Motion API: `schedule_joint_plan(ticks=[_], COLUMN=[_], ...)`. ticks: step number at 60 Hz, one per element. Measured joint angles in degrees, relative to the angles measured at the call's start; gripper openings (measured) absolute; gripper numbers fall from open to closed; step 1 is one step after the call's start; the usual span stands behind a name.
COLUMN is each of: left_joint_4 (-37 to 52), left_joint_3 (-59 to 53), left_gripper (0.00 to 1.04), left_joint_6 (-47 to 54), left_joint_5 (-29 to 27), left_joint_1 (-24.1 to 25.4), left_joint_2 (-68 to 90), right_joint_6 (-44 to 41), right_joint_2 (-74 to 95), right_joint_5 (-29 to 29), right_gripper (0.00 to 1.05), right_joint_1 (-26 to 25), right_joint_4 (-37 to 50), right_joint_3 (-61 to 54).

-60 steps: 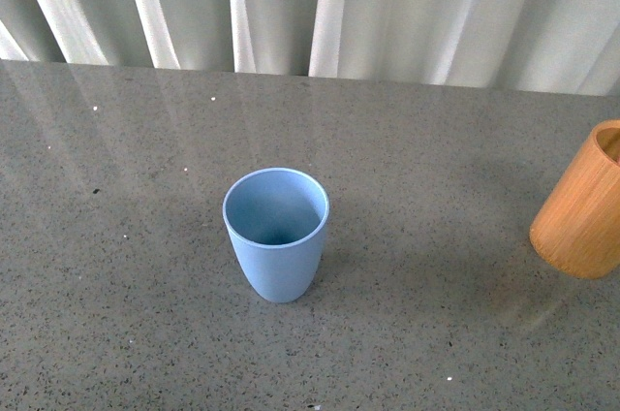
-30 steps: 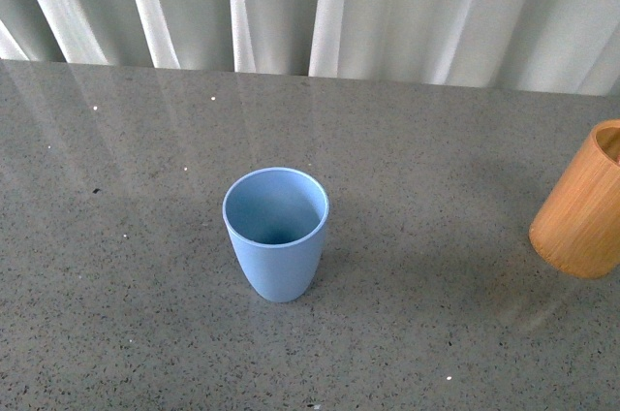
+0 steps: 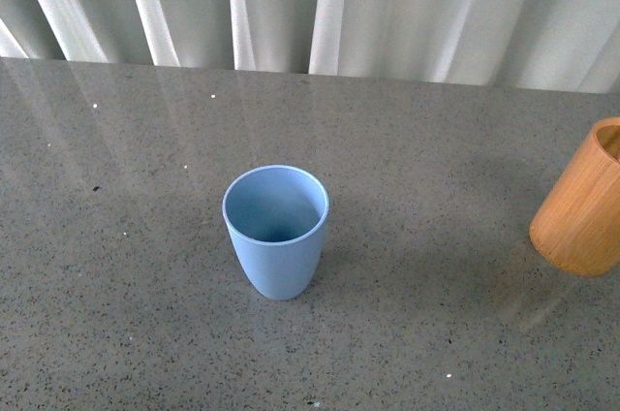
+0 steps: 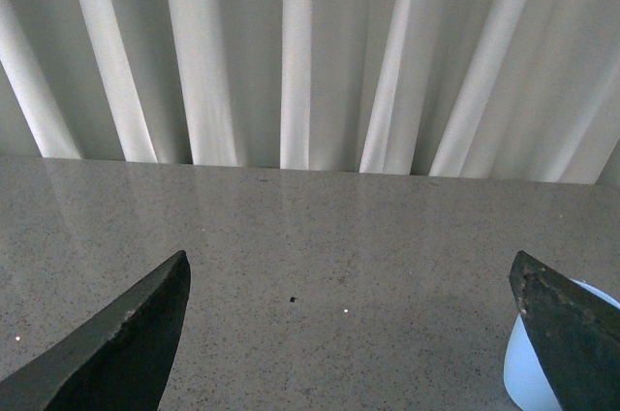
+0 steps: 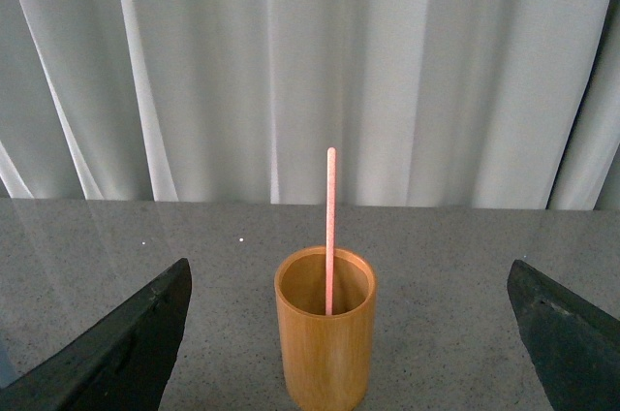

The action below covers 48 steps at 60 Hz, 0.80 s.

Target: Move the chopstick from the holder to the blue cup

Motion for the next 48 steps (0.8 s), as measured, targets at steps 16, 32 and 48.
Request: schedule_joint_plan(ticks=[16,32,48], left_joint_4=[-0.02,-0.02,-0.02], left_joint_3=[0.0,0.0,0.0], left_gripper=[0.98,0.98,0.98], left_joint_6=[0.0,0.0,0.0], left_joint_5=[0.0,0.0,0.0], left_joint_1=[0.0,0.0,0.0], left_joint_2=[-0.02,-0.02,-0.02], right_joint_6=[4.59,5.95,7.43], right_joint_2=[18.91,38.42,64.17], right_joint_5=[-4.61,-17.81,-22.49], right_gripper=[0.95,0.95,0.95], right_joint_1=[-12.02,-23.85,-25.9], right_joint_4=[7.56,15.15,16.81], right_joint_3=[6.51,14.27,24.09])
